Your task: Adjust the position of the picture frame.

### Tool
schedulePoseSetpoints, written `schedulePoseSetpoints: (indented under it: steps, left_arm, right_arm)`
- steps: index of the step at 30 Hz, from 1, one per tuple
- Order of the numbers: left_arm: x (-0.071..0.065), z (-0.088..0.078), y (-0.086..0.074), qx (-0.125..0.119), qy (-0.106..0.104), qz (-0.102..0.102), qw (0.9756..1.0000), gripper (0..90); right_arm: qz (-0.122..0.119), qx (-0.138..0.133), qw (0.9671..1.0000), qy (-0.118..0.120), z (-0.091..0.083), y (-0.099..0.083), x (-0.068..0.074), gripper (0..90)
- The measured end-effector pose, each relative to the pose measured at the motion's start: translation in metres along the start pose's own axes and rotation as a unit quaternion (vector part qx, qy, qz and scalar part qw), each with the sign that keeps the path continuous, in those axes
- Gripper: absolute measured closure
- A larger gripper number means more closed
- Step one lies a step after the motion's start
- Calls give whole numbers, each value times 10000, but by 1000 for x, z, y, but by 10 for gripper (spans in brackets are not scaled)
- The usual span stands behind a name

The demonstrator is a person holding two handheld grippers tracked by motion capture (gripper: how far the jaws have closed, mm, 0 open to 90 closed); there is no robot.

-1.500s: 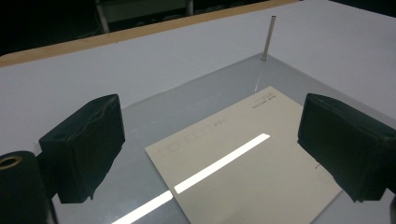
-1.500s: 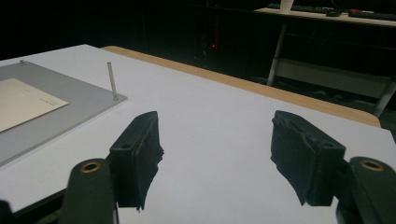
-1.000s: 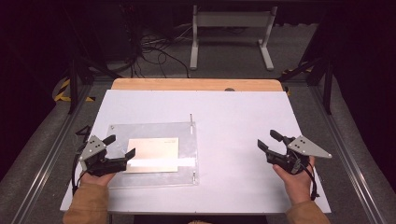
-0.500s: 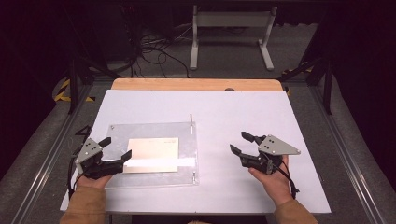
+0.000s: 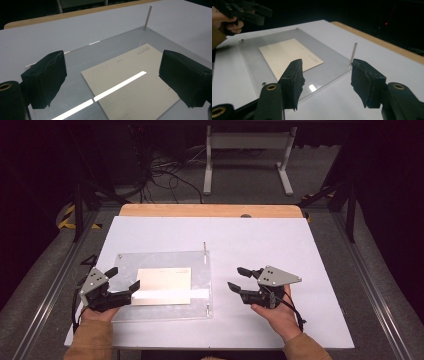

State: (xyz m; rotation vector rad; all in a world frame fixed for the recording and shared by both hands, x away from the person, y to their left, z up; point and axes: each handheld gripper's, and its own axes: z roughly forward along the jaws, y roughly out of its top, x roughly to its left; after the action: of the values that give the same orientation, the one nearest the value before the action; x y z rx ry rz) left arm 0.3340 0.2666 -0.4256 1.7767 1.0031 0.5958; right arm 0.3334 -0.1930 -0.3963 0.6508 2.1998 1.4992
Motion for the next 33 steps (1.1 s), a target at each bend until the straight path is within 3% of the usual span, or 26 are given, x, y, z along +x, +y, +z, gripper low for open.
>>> schedulePoseSetpoints:
  steps: [9, 15, 16, 26, 33]
  left_arm:
    - [1, 0, 0, 10, -9, -20, 10000, 80]
    - [2, 0, -1, 9, 6, -43, 10000, 81]
    - [2, 0, -1, 16, 2, -51, 10000, 81]
    - [3, 0, -1, 35, 17, -63, 10000, 81]
    - [3, 1, -1, 56, 7, -56, 10000, 81]
  right_arm:
    - [-128, 411, 9971, 624, 20, -4, 20, 431]
    - [-159, 609, 9939, 910, 31, -9, 30, 439]
    - [-210, 706, 9920, 1021, 37, -11, 35, 449]
    - [-302, 1034, 9867, 1219, 53, -18, 46, 565]
    - [-342, 1309, 9826, 1275, 64, -24, 50, 702]
